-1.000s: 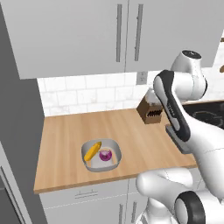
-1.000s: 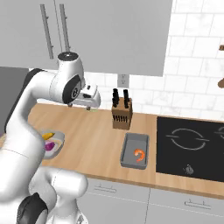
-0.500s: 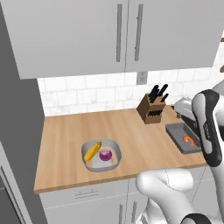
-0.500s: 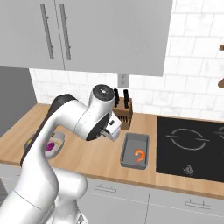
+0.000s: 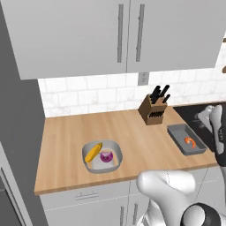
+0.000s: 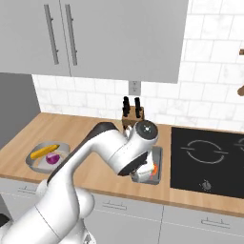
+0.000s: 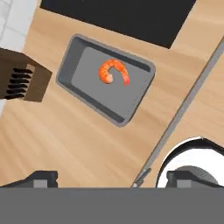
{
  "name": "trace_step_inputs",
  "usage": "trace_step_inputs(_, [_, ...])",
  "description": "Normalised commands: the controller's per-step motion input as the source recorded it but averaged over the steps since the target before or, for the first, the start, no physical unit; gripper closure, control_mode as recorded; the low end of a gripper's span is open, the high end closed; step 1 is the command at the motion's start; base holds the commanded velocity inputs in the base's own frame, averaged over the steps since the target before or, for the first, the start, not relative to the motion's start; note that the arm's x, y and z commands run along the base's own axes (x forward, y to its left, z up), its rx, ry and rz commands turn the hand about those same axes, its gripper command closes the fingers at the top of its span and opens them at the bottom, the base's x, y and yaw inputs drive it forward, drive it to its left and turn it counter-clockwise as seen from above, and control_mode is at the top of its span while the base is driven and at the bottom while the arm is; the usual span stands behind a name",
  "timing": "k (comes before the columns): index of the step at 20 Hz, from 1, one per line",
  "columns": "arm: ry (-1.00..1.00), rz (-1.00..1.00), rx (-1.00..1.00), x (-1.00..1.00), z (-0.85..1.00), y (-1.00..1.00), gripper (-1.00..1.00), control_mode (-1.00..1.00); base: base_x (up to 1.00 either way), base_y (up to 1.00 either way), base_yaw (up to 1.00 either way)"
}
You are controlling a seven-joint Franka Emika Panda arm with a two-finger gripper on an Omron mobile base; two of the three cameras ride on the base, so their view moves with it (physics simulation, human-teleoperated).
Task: Take the meat container that has the shrimp and place it on the second highest rack of the freezer. Then take the vegetable container that has the corn and onion and place it on the highest rack of the freezer.
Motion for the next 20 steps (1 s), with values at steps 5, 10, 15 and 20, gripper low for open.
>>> trace_step_inputs(5, [0.19,-0.37,0.29,-0.02,-0.66,-0.61,-1.00,-1.00,0.00,0.00,0.00])
trace_step_inputs(10, [0.09,-0.15,0.28,0.00,-0.49,-0.15,-1.00,-1.00,0.00,0.00,0.00])
trace_step_inputs(15, [0.00,-0.05,0.04,0.11,-0.21,-0.02,-1.00,-1.00,0.00,0.00,0.00])
trace_step_inputs(20, [-0.04,-0.02,-0.03,0.29,-0.18,0.11,-1.00,-1.00,0.00,0.00,0.00])
